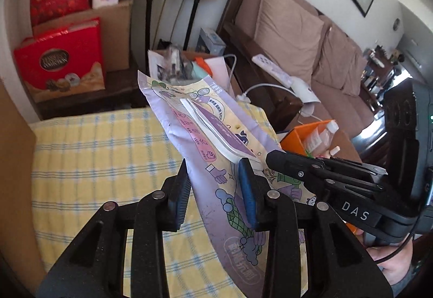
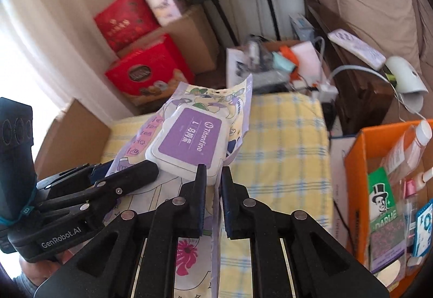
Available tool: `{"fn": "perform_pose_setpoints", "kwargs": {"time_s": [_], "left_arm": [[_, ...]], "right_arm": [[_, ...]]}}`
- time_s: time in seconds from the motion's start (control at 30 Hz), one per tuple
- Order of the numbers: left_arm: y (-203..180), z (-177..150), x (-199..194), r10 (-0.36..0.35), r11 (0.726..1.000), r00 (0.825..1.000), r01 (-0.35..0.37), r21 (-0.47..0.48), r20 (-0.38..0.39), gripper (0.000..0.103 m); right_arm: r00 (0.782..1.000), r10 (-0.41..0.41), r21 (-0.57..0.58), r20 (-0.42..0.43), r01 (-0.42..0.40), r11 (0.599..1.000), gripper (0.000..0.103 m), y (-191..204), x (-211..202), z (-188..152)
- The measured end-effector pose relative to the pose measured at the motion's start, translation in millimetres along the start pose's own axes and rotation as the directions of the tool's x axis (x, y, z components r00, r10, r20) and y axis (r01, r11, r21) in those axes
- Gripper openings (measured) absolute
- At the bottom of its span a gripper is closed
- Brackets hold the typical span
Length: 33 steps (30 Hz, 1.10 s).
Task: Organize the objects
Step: 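Lift the wet-wipes pack and carry it over the box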
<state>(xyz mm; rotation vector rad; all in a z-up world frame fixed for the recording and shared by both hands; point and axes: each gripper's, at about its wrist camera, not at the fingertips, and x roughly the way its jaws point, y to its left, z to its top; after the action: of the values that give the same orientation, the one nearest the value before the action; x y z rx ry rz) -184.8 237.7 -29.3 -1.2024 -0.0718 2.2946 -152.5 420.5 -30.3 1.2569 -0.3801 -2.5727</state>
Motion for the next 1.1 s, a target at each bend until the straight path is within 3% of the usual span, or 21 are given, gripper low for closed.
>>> {"fn": "perform_pose_setpoints", "kwargs": {"time_s": [0.3, 0.67, 1.1], "left_arm": [[44.7, 1.9, -90.8, 0.034, 0.999, 0.995, -0.03, -0.039, 0.095, 0.032], [125.5, -13.5, -196.2, 0.098, 0.988, 0.97, -0.067, -0.14, 0.223, 0.031], [211.5, -43.4, -255.7, 0.206, 0.96, 0.944, -0.144, -0.24, 0.258, 0.03]], "right_arm": [[0.994, 0.088, -0.107, 0.066, -0.081, 0.991, 0.01, 84.6, -22.0, 12.4], [0.972, 0.221, -0.245, 0.082, -0.195, 0.95, 0.01, 197.1, -28.0, 18.5], [0.952, 0.306, -0.332, 0.005, -0.287, 0.899, 0.009, 306.0, 12.2, 7.0]]}}
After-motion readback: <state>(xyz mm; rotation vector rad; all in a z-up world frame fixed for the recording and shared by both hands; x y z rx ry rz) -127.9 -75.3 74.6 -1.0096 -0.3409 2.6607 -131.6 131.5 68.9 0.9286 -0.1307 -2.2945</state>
